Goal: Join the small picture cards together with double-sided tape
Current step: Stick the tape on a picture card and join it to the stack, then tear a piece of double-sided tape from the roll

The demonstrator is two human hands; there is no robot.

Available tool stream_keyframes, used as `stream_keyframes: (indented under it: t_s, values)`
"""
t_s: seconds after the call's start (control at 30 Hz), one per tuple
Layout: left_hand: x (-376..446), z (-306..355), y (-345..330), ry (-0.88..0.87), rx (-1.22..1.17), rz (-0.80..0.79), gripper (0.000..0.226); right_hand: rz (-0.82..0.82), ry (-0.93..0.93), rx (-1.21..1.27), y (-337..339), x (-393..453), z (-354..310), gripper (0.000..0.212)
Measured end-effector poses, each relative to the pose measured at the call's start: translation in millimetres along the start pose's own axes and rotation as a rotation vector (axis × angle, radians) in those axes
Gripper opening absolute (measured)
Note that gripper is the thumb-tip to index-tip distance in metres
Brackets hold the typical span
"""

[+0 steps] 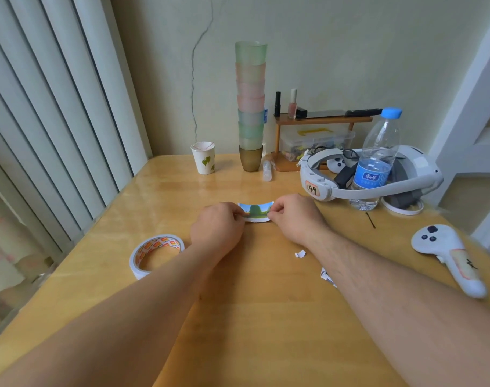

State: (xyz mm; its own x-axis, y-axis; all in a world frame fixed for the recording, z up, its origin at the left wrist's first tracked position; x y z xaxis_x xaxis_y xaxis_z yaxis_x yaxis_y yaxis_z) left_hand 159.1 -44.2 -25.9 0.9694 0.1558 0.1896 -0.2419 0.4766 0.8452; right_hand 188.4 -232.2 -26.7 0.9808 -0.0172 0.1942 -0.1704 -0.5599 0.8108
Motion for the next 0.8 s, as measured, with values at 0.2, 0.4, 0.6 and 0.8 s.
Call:
stream_keyframes:
  t_s: [0.2, 0.4, 0.6, 0.8]
  values:
    - [-2, 4, -8, -0.083, 0.135, 0.013, 0.035, -0.006, 0.006, -0.125, -8, 0, -1, 0.015]
    - [-14, 9, -5, -0.122, 0.198, -0.079, 0.050, -0.090, 0.014, -0.175, -5, -7, -9, 0.026]
    - [-47, 4, 36, -0.264, 0.108, -0.149, 0.043, -0.029, 0.064, -0.009, 28, -53, -29, 0.024]
    - [-86, -37, 87, -0.351, 0.077, -0.026, 0.023, -0.025, 0.137, 0.182, 28, -124, -46, 0.010]
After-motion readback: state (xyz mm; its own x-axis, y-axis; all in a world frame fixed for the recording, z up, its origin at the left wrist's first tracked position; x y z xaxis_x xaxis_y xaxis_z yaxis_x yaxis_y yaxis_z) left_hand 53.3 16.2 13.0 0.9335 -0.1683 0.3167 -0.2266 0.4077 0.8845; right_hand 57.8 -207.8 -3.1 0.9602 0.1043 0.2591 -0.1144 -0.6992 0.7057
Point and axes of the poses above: each hand's wrist, its own x-axis towards the middle knuckle, its own y-axis out of the back of the hand, z = x × y, the point moved 6 cm from there along x, towards the middle knuckle, and after that the axes turned 2 degrees about z, right-handed, at the moved point
